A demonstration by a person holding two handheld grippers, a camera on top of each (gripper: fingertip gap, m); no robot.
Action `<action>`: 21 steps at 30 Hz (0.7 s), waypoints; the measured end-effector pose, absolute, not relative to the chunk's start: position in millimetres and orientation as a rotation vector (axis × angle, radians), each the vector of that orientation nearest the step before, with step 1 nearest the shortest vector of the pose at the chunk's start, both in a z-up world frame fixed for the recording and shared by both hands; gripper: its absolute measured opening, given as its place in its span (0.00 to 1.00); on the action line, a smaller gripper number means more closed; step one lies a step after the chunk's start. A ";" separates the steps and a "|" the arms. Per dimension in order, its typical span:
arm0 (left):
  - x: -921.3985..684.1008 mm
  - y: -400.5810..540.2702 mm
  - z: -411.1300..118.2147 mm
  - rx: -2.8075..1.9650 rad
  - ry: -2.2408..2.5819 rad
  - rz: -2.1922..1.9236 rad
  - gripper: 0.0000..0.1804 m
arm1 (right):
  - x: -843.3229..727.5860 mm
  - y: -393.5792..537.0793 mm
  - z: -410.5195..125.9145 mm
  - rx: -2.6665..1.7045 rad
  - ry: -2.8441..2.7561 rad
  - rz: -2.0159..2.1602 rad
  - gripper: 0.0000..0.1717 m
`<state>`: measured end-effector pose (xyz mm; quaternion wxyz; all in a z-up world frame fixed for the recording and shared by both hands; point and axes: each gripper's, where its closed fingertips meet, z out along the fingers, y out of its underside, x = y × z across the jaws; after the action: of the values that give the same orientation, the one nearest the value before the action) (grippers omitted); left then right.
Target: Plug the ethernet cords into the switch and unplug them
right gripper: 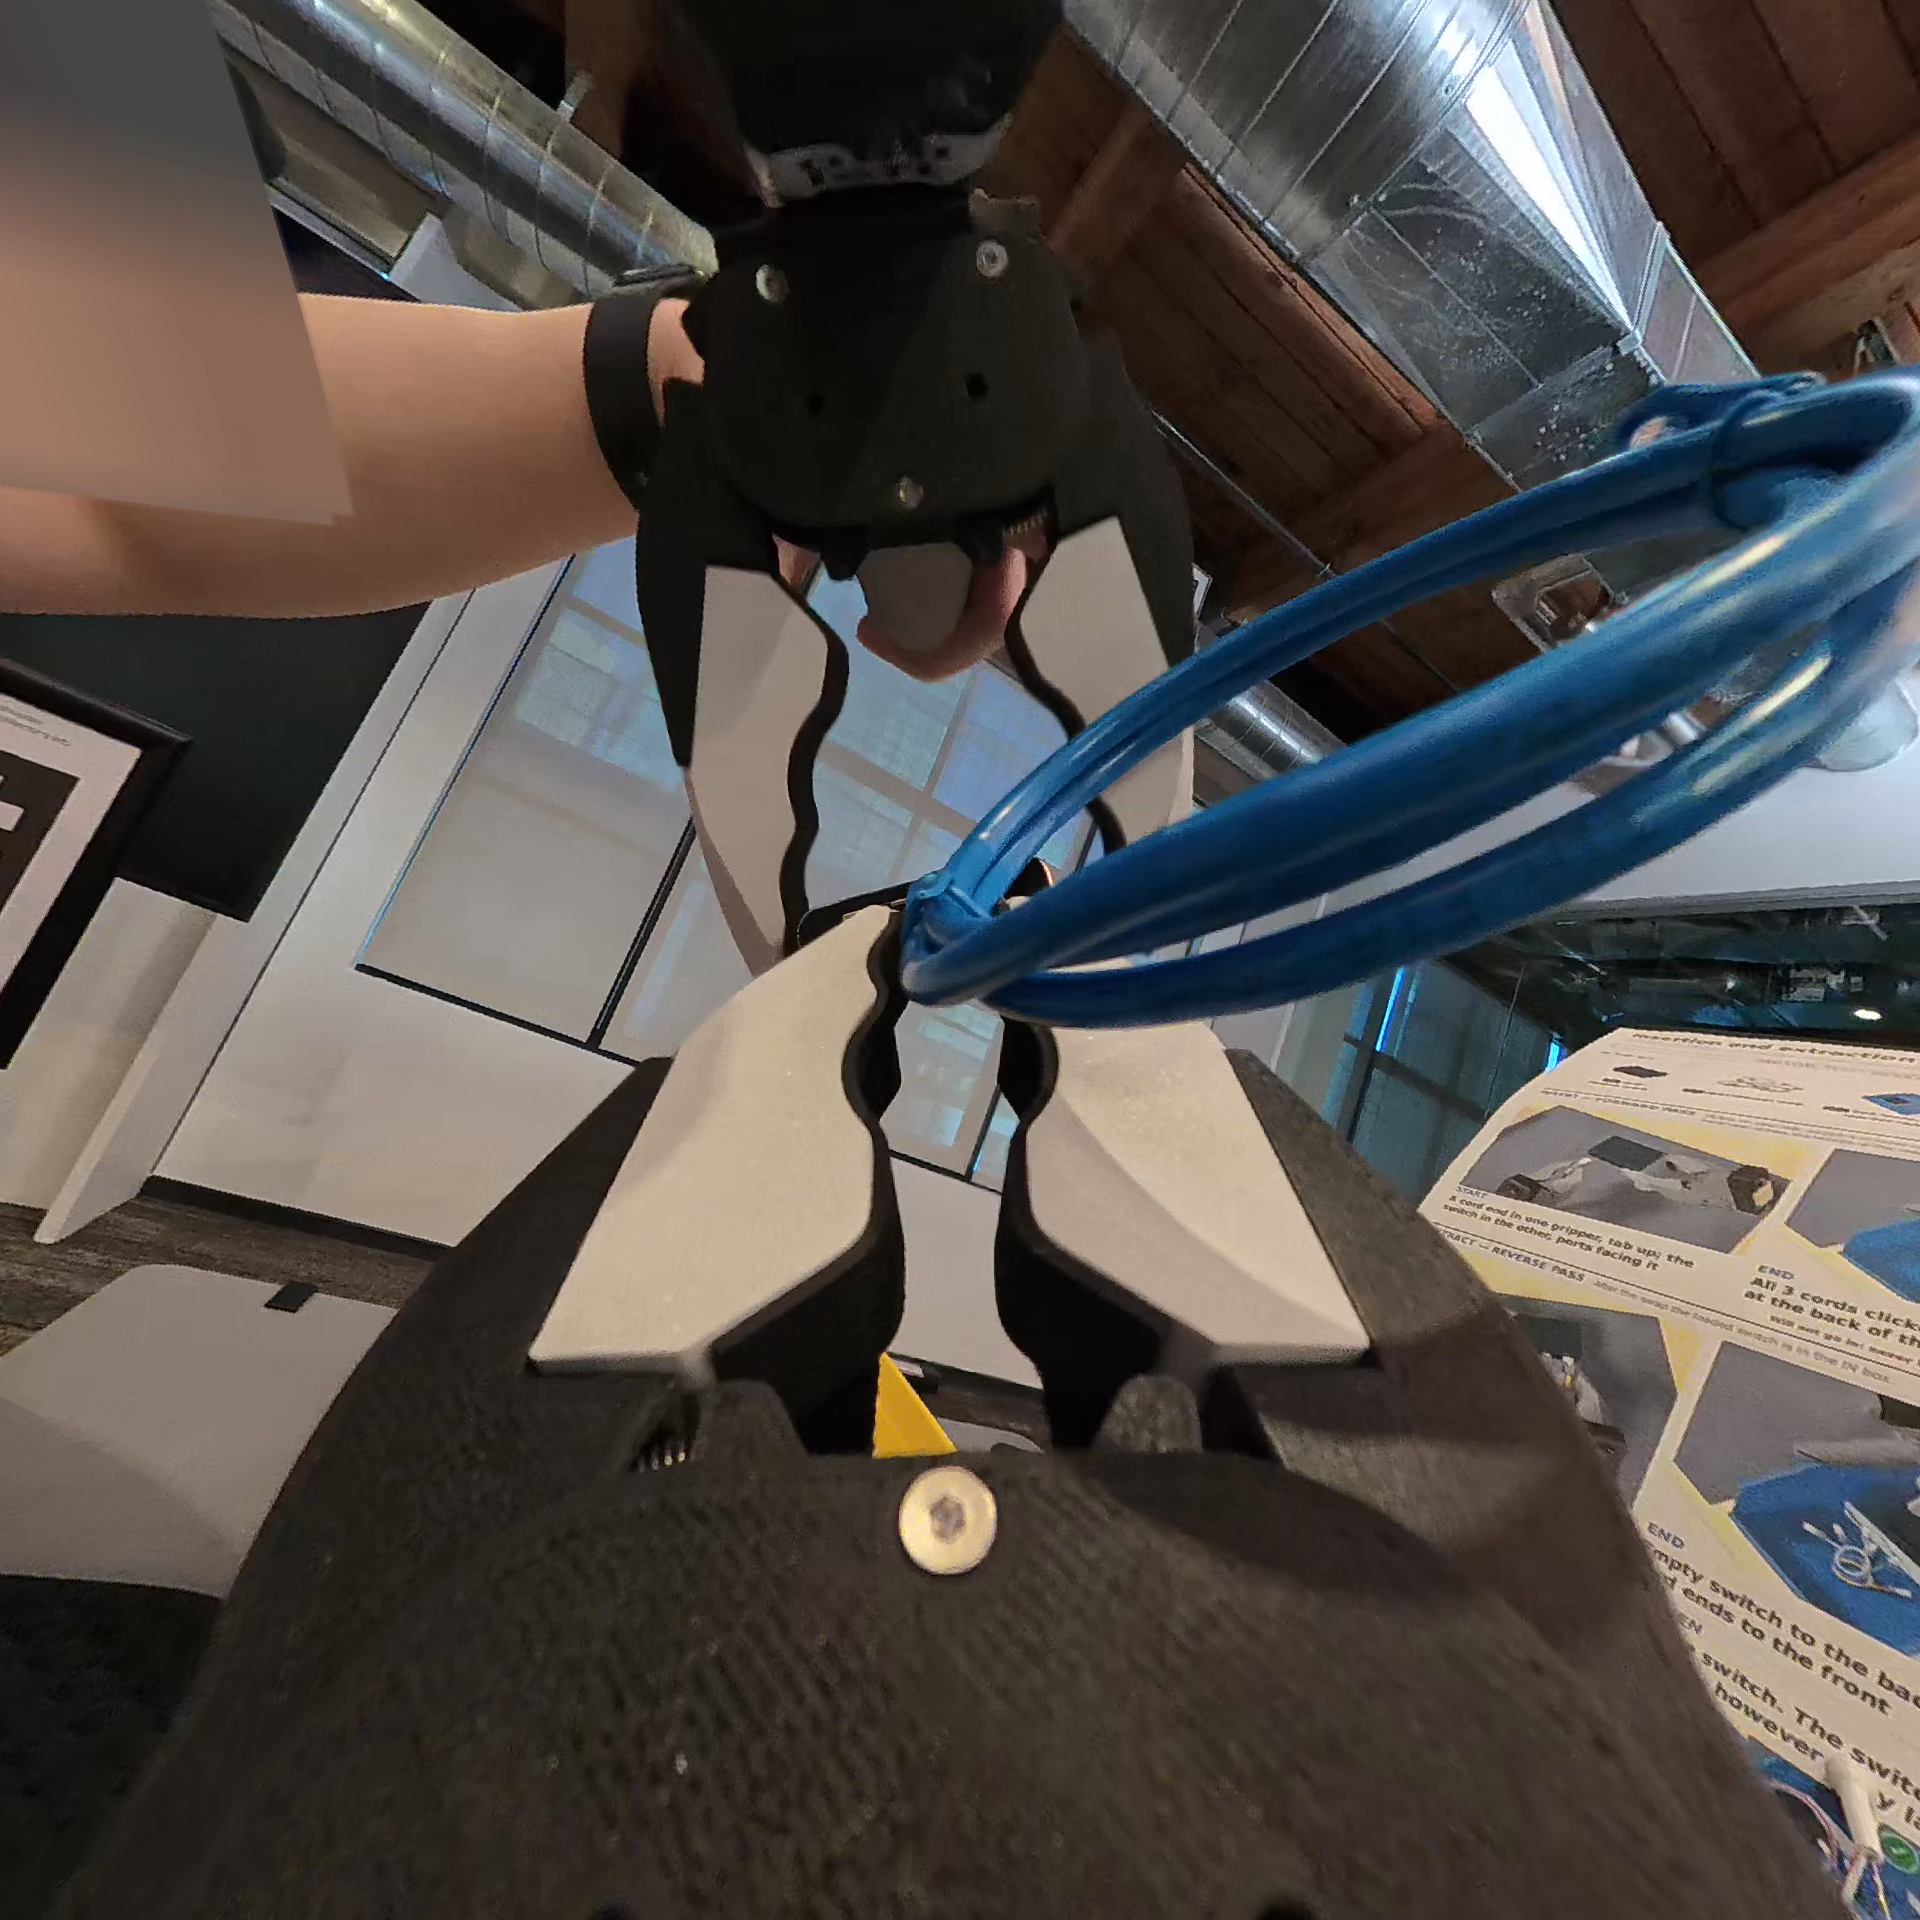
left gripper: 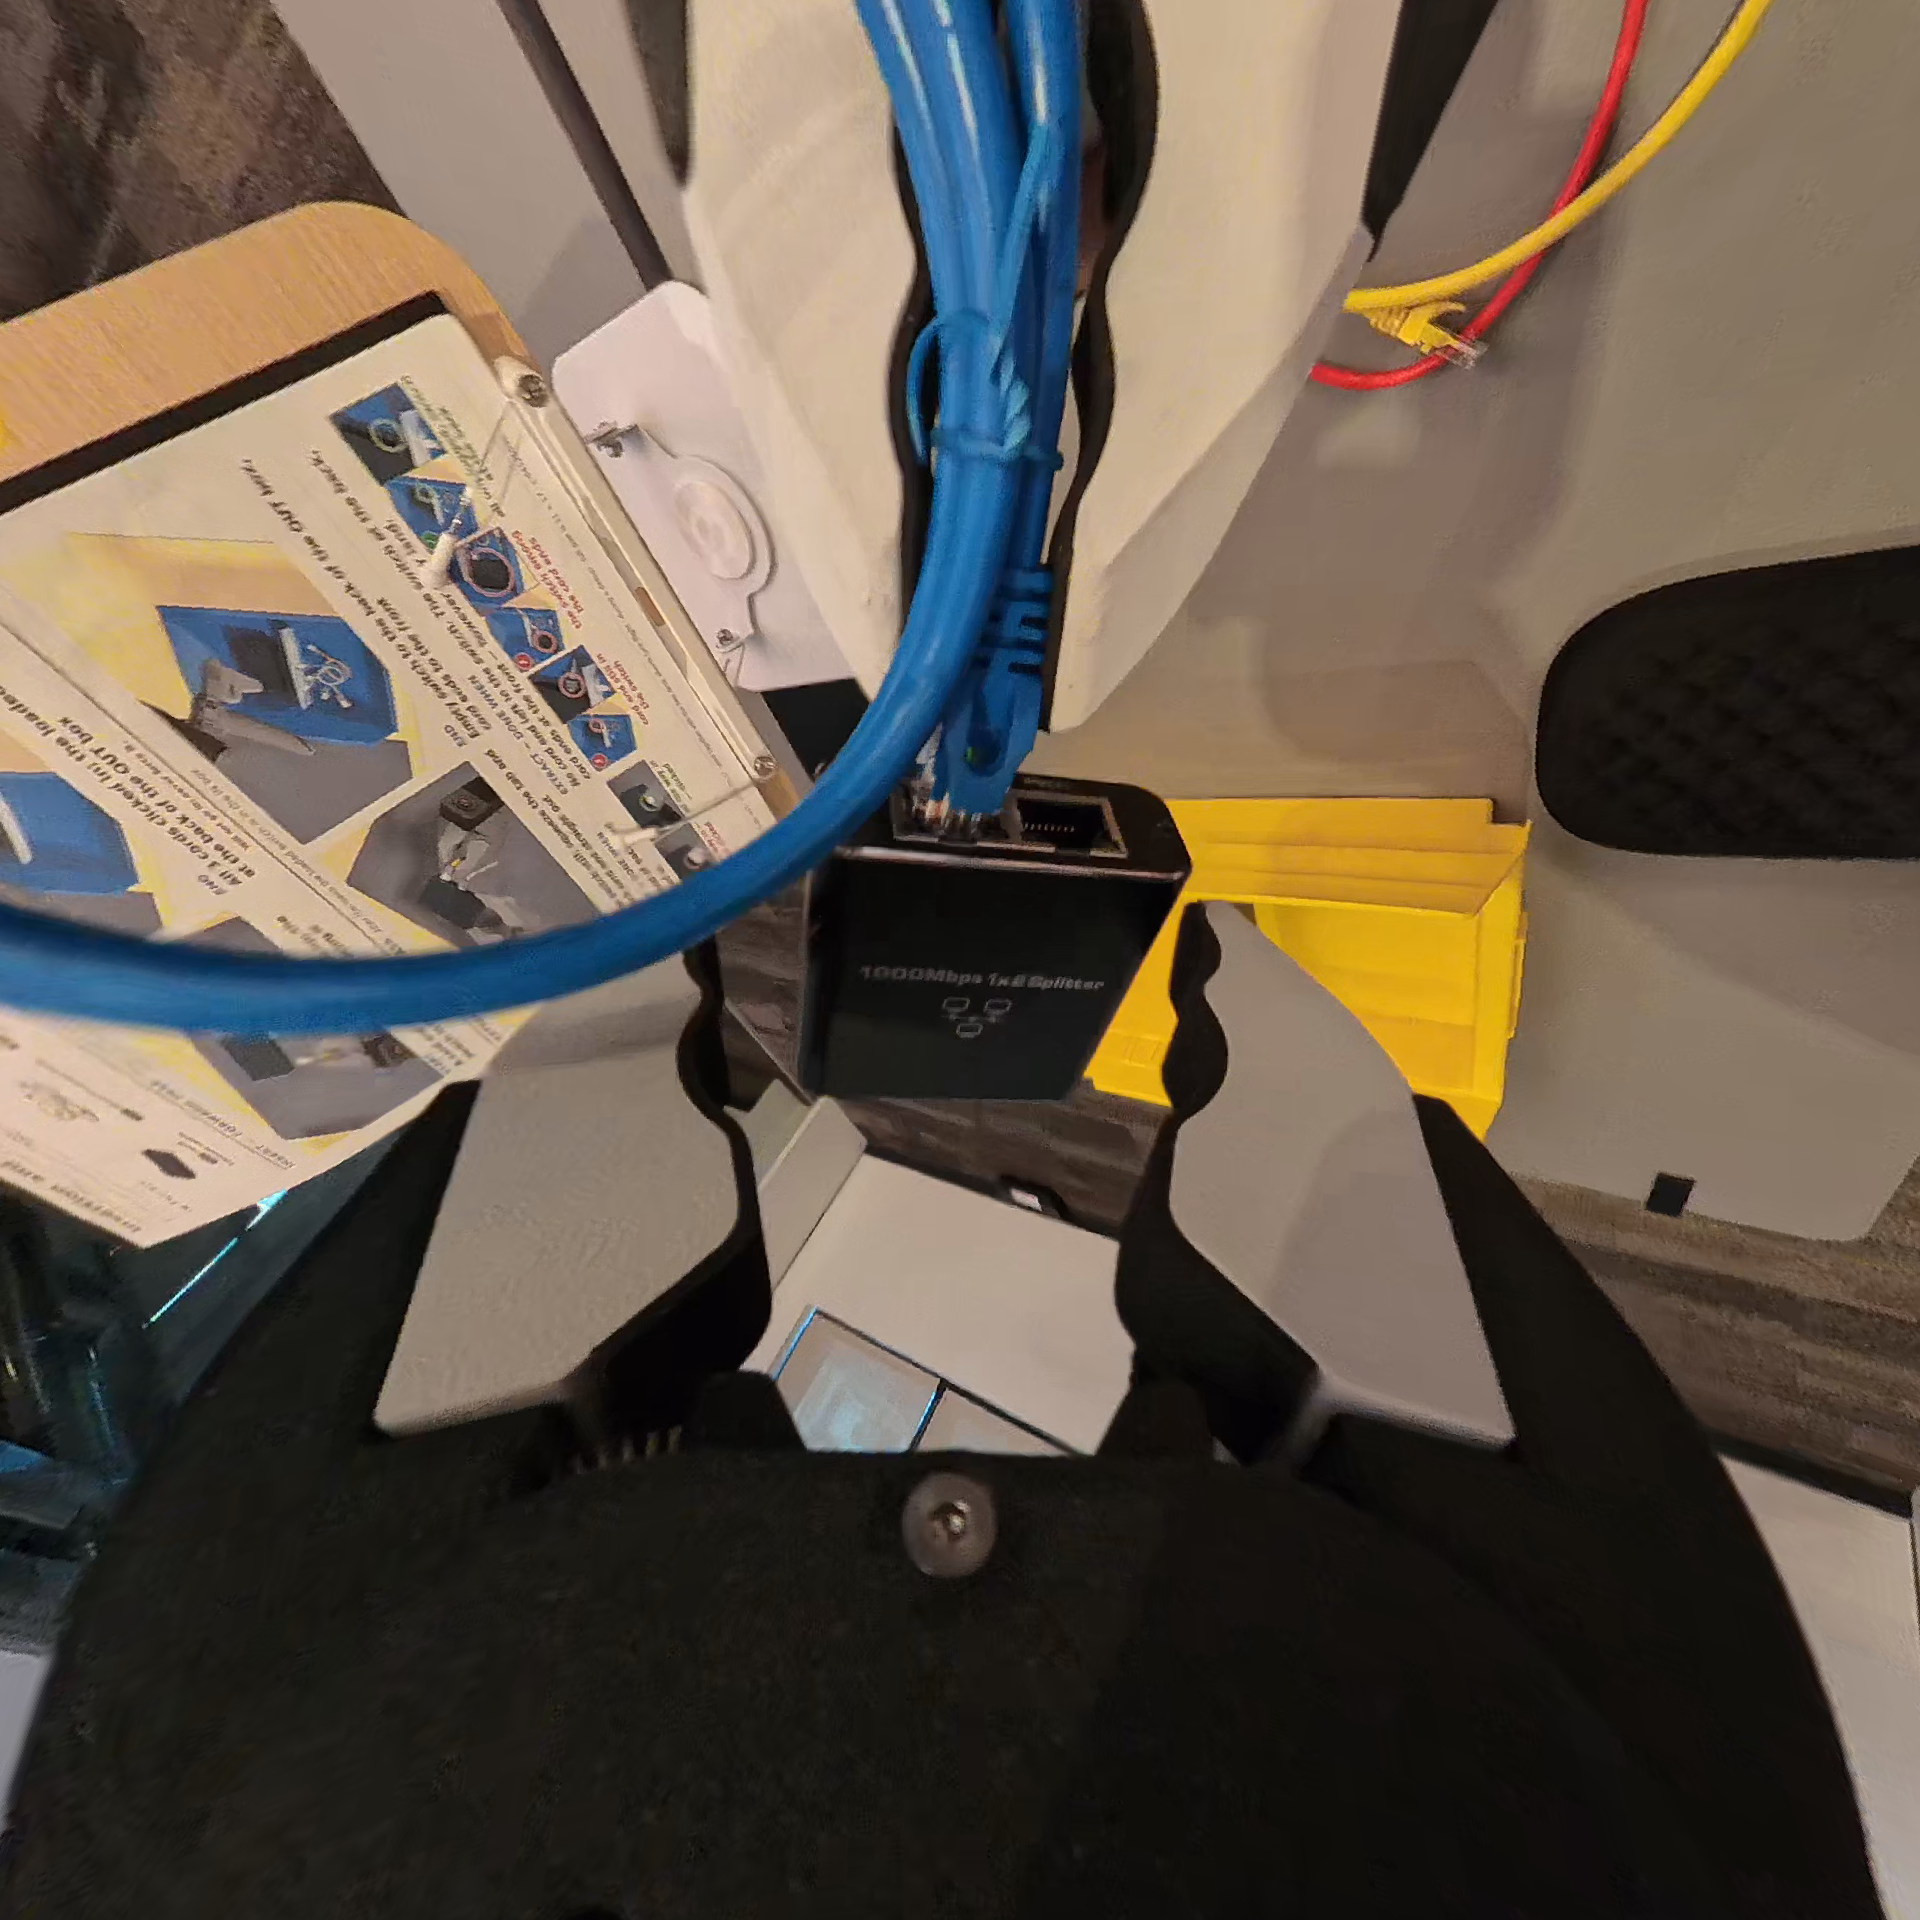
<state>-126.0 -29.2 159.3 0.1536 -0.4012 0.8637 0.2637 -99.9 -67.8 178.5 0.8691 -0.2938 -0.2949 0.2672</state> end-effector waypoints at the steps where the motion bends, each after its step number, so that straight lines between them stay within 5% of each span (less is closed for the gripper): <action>1: -124.5 -30.1 162.7 -1.152 2.459 0.731 0.48 | -98.8 -66.4 177.9 -0.619 -0.613 0.560 0.09; 7: -130.6 -26.3 204.1 -1.202 2.183 0.415 0.55 | -84.9 -61.5 181.6 -0.628 -0.560 0.561 0.09; 12: -132.8 -32.8 233.1 -1.200 1.668 -0.300 0.58 | -68.4 -56.0 188.7 -0.651 -0.444 0.536 0.09; 18: -111.2 -28.5 188.9 -1.126 1.241 -0.815 0.73 | -76.5 -54.2 186.4 -0.673 -0.391 0.525 0.09; 21: -101.6 -24.7 178.3 -1.042 1.123 -0.950 0.69 | -82.0 -55.8 185.9 -0.677 -0.401 0.524 0.09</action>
<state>-101.6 -24.7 178.3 0.6207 -0.4532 0.4884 -0.4133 -82.0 -55.8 185.9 0.8904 -0.3260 -0.1930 0.2524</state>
